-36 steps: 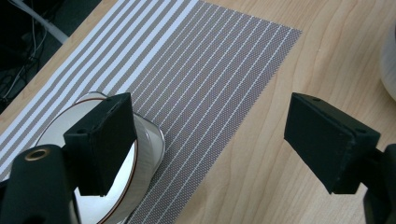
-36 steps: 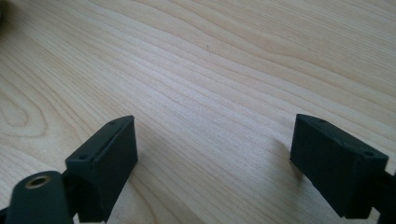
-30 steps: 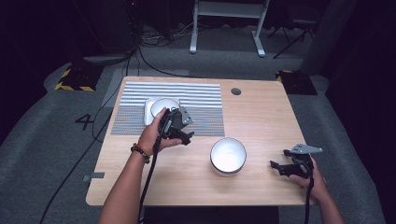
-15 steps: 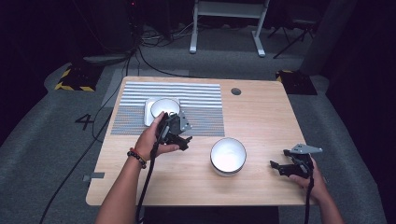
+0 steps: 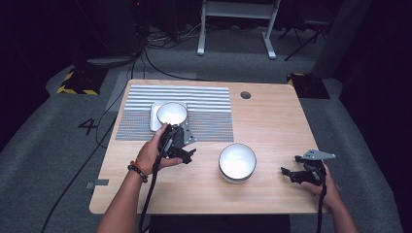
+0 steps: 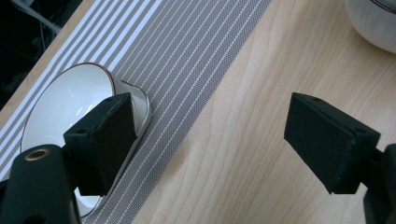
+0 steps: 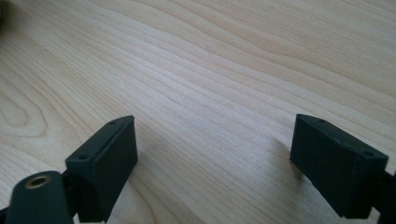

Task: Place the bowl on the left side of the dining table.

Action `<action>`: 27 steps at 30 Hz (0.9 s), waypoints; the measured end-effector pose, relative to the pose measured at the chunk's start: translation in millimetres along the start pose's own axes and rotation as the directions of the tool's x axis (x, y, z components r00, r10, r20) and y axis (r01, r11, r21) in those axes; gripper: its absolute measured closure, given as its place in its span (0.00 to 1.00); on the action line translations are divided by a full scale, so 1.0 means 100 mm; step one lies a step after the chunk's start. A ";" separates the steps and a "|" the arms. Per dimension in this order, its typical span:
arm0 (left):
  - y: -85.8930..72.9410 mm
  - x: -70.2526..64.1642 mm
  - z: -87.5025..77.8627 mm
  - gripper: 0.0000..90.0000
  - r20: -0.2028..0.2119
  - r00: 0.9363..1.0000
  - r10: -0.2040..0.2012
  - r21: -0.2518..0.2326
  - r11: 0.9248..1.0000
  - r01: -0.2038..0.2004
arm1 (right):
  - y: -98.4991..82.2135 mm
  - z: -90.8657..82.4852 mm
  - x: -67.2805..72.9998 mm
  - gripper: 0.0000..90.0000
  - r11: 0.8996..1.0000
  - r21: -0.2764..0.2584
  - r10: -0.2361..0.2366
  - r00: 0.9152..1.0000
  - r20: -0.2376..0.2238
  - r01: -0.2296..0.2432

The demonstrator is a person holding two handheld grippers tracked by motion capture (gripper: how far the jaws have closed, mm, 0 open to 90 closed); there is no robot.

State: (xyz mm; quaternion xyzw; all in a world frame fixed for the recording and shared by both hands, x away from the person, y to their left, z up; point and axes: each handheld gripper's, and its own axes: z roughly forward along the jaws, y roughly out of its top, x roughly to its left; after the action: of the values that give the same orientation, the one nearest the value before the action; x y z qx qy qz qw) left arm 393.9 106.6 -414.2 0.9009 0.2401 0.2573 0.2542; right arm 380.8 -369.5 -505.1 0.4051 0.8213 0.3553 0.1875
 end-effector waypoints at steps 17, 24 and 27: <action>-0.29 -0.11 0.04 0.18 0.001 1.000 -0.001 0.046 0.999 0.001 | 0.00 0.00 0.00 0.17 1.000 0.000 0.001 1.000 0.001 -0.001; -0.39 -0.17 0.04 0.19 0.002 1.000 -0.015 0.059 0.998 0.015 | 0.00 0.00 0.00 0.16 1.000 0.000 0.001 1.000 0.001 -0.001; -0.47 -0.20 0.03 0.19 -0.004 1.000 -0.016 0.075 0.997 0.016 | 0.00 0.00 0.00 0.16 1.000 0.000 0.001 1.000 0.001 -0.001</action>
State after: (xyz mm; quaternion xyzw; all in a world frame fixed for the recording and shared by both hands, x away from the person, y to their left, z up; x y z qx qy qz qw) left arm 366.5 129.8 -450.2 0.9073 0.2572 0.2477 0.2219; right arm 380.7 -369.5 -505.1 0.4056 0.8210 0.3553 0.1878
